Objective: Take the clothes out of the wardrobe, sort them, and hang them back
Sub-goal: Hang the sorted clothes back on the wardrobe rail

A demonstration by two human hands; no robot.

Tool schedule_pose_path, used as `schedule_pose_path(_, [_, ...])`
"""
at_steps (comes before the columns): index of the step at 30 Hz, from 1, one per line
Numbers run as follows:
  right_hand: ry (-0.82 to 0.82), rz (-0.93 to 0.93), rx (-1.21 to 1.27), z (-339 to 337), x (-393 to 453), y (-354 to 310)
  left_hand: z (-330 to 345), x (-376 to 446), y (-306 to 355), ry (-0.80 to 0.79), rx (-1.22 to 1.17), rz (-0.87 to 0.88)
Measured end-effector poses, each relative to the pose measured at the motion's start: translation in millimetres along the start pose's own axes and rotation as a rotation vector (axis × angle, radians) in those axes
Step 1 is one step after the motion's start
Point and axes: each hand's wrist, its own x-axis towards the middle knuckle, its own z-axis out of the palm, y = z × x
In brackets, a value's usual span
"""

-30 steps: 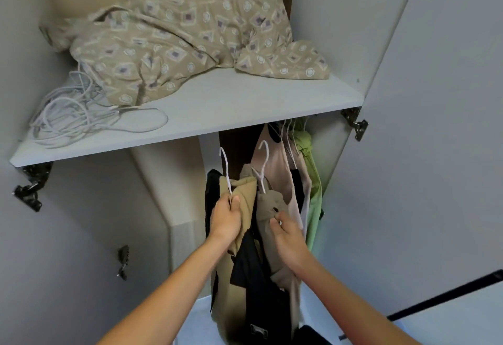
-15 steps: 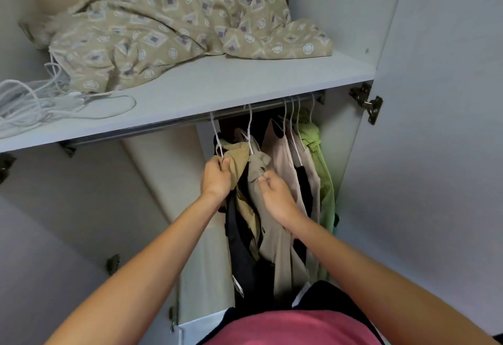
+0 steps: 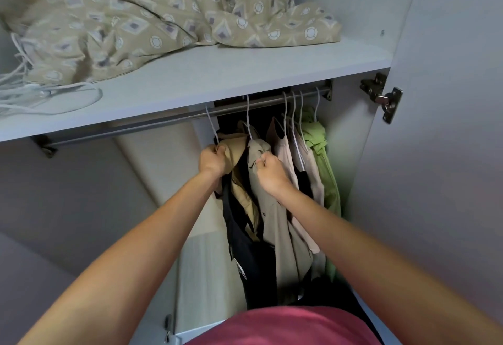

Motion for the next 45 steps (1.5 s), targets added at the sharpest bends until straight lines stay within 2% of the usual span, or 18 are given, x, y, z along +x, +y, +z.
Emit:
schedule_pose_path(5, [0.008, -0.069, -0.251, 1.0, -4.8, 23.0, 7.1, 7.2, -10.3, -0.011, 0.082, 0.023])
schedule_pose_path(8, [0.121, -0.174, -0.488, -5.2, -5.9, 21.5, 7.9, 4.6, -14.9, -0.007, 0.289, 0.098])
schedule_pose_path(11, [0.163, -0.295, -0.63, -12.1, -7.4, 24.0, 7.3, -7.5, -26.0, -0.031, 0.488, 0.184])
schedule_pose_path(14, [0.115, -0.441, -0.696, -18.2, -4.5, 35.1, -1.7, -25.9, -39.1, -0.03, 0.686, 0.296])
schedule_pose_path(16, [0.062, -0.487, -0.709, -22.6, -2.4, 41.0, -8.9, -39.6, -48.0, -0.14, 0.657, 0.29])
schedule_pose_path(19, [0.005, -0.468, -0.719, -27.2, 0.1, 47.5, -13.5, -47.9, -54.5, -0.292, 0.511, 0.223])
schedule_pose_path(29, [0.186, -0.319, -0.823, -75.2, -2.0, 78.6, 62.8, -49.8, -18.1, -0.449, 0.605, 0.304])
schedule_pose_path(35, [0.132, -0.265, -0.799, -93.1, -10.4, 77.5, 75.2, -58.9, -8.4, -0.499, 0.629, 0.329])
schedule_pose_path(40, [0.146, -0.189, -0.867, -90.4, -35.0, 48.9, 20.8, -81.1, -12.8, -0.432, 0.755, 0.372])
schedule_pose_path(45, [0.082, -0.285, -0.776, -52.7, -65.0, -5.7, -59.9, -110.7, -20.5, -0.231, 0.822, 0.332])
